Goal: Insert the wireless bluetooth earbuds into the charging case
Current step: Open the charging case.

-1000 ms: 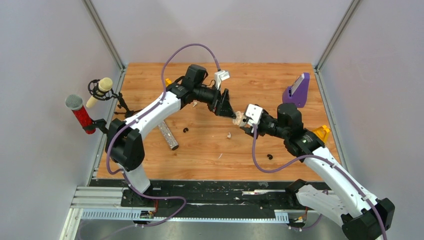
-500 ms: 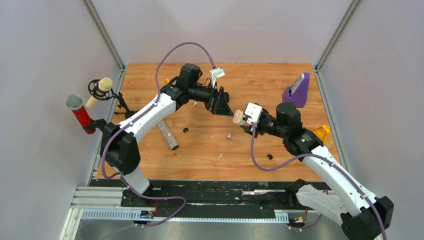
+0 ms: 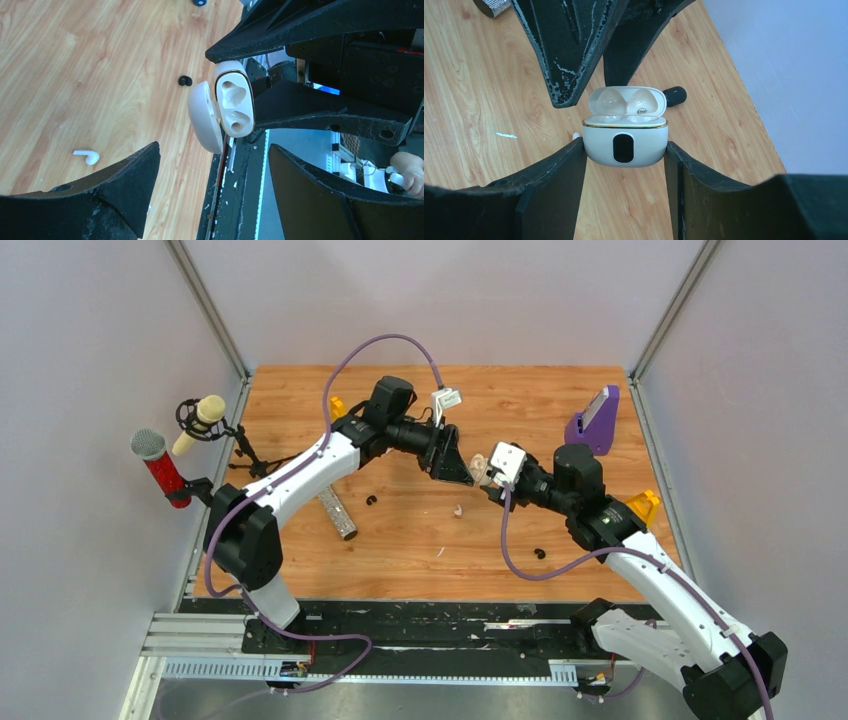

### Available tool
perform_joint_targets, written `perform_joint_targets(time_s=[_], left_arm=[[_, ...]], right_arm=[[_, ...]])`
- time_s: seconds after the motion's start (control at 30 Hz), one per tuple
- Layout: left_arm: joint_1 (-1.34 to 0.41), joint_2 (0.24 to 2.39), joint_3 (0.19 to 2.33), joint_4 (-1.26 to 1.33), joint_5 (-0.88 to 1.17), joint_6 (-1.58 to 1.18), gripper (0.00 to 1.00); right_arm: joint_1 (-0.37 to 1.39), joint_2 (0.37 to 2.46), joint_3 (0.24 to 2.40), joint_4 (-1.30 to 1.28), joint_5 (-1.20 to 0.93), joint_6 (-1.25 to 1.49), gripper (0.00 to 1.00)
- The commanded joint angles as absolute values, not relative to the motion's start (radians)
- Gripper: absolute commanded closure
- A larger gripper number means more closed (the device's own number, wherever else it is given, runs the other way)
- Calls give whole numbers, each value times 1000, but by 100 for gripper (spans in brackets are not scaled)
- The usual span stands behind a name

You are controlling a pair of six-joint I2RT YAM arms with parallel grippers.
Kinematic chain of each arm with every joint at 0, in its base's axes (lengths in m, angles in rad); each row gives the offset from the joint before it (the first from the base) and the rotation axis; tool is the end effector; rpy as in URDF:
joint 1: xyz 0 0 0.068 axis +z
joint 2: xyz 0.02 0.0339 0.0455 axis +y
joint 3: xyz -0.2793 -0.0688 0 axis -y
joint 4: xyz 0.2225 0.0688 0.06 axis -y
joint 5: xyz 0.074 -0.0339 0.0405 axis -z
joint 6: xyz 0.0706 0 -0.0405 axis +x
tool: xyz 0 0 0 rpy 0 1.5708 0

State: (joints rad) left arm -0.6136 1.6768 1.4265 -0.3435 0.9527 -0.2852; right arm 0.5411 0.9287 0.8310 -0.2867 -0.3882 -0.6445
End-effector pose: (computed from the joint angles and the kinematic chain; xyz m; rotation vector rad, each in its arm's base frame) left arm 0.2736 -0.2631 0.3300 0.9522 2.0661 -1.5261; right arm 0.1656 0.1307 0.3229 -1.2843 1.4509 0.3102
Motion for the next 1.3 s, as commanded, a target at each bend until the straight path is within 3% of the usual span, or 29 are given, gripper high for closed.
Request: perform_joint_targets(time_s=[0.0, 0.67, 1.1, 1.27], left_arm=[[-614, 1680, 1438, -309, 970, -288, 15], [-614, 1701, 1450, -298, 996, -307, 58], [-614, 1703, 1449, -296, 1004, -310, 61], [-614, 1703, 1449, -299, 1003, -308, 58]], right_arm=[[547, 911, 829, -256, -430, -639, 100], [547, 934, 830, -265, -463, -638, 100], [557, 953, 821, -240, -437, -635, 100], [558, 947, 818, -229, -421, -635, 100]])
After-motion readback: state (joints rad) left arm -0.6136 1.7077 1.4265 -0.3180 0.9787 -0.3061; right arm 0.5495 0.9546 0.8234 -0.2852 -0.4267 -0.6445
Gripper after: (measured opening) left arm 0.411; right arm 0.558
